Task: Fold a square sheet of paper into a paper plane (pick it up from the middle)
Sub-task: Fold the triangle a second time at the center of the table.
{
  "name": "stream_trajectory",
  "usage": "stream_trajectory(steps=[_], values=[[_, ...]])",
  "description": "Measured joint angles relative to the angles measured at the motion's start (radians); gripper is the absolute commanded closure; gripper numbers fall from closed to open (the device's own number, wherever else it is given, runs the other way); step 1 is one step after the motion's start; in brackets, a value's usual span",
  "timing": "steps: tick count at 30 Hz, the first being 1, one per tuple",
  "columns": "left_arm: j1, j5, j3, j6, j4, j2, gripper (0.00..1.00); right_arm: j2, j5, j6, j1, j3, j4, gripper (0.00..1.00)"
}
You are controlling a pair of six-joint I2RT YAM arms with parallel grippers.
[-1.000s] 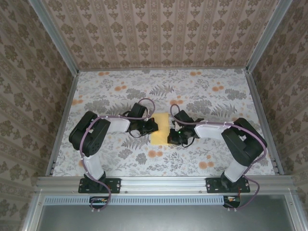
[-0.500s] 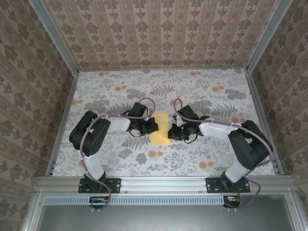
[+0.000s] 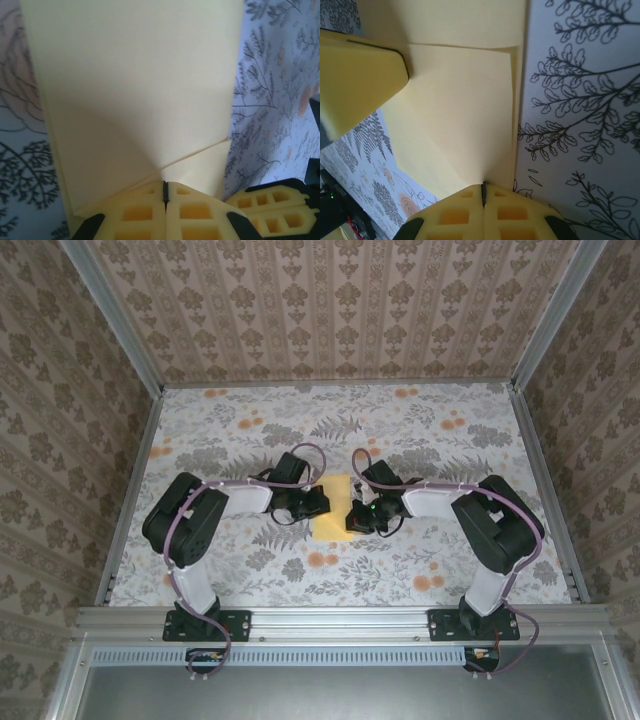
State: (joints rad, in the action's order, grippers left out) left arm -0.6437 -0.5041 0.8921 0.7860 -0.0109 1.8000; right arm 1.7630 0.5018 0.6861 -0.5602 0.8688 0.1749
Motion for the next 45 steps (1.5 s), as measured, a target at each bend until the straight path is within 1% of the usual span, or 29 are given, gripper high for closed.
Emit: stream_trajectory(steps=[3, 9, 12, 21, 26, 28, 37, 40, 42, 44, 45], values=[[-0.027, 0.007, -0.006, -0.009, -0.018, -0.037, 0.88, 0.003, -0.001, -0.006, 0.0, 0.006, 0.01, 1.0], [-0.08, 0.007, -0.04, -0.009, -0.071, -0.05, 0.9, 0.009, -0.002, -0.007, 0.0, 0.018, 0.028, 1.0], [-0.085, 0.007, -0.048, -0.009, -0.073, -0.033, 0.92, 0.011, -0.002, -0.007, 0.0, 0.023, 0.035, 1.0], [-0.079, 0.029, -0.058, -0.024, -0.079, -0.007, 0.94, 0.018, -0.003, -0.016, 0.0, 0.031, 0.048, 1.0], [-0.047, 0.007, -0.068, -0.043, -0.092, -0.007, 0.94, 0.02, -0.004, -0.036, 0.0, 0.033, 0.053, 1.0], [-0.017, -0.001, -0.068, -0.059, -0.083, -0.008, 0.96, 0.022, -0.003, -0.039, 0.0, 0.033, 0.05, 1.0], [0.119, -0.005, -0.03, -0.137, 0.015, -0.008, 0.96, 0.021, 0.001, -0.055, 0.0, 0.019, 0.021, 1.0], [0.149, 0.006, -0.025, -0.158, 0.04, -0.016, 0.93, 0.018, 0.001, -0.054, 0.0, 0.018, 0.015, 1.0], [0.162, 0.033, -0.025, -0.165, 0.064, -0.032, 0.88, 0.014, 0.001, -0.053, 0.0, 0.018, 0.015, 0.98], [0.175, 0.05, -0.025, -0.169, 0.087, -0.054, 0.8, 0.006, 0.0, -0.052, 0.0, 0.018, 0.026, 0.91], [0.18, 0.056, -0.025, -0.172, 0.094, -0.071, 0.73, -0.002, 0.0, -0.055, 0.0, 0.019, 0.043, 0.85]])
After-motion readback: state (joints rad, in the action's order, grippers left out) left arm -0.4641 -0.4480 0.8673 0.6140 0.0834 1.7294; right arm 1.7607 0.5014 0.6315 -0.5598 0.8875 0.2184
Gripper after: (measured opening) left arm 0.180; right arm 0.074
